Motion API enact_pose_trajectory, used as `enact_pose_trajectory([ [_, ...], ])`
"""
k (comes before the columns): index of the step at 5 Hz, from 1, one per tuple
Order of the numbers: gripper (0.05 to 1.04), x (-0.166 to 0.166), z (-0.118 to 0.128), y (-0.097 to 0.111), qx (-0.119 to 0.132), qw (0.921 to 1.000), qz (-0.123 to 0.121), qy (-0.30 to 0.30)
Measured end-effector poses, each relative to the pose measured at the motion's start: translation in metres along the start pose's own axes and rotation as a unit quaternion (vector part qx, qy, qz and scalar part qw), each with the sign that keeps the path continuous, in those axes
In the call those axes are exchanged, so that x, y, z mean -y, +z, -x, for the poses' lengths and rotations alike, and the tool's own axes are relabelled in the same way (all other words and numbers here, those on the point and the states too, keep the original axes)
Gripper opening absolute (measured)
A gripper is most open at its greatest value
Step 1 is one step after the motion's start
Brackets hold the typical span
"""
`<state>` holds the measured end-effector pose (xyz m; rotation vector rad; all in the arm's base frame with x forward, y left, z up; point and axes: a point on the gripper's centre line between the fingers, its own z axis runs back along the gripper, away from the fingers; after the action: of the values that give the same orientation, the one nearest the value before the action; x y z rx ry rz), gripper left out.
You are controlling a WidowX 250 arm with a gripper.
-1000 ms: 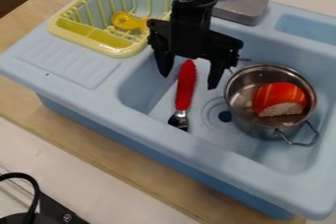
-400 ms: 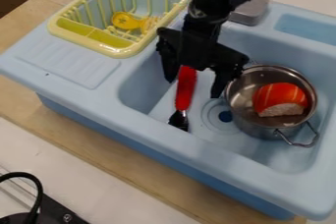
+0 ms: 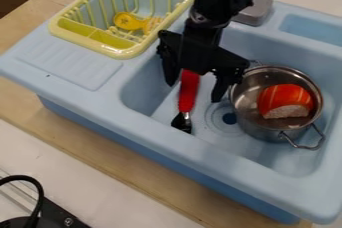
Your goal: Take the red fork out of the sink
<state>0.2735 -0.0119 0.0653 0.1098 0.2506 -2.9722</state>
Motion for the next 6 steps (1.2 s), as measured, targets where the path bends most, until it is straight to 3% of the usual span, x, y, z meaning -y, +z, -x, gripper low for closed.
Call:
enact_pose_trajectory([
  [3,0.997,0.006,0.004,-0.012,-0.017,0.9997,-0.017,-0.008],
  [4,0.950,0.007,0.006,-0.016,-0.018,0.9997,-0.015,-0.005],
  [6,0.442,0.013,0.013,-0.019,-0.026,0.9995,0.012,0.012],
])
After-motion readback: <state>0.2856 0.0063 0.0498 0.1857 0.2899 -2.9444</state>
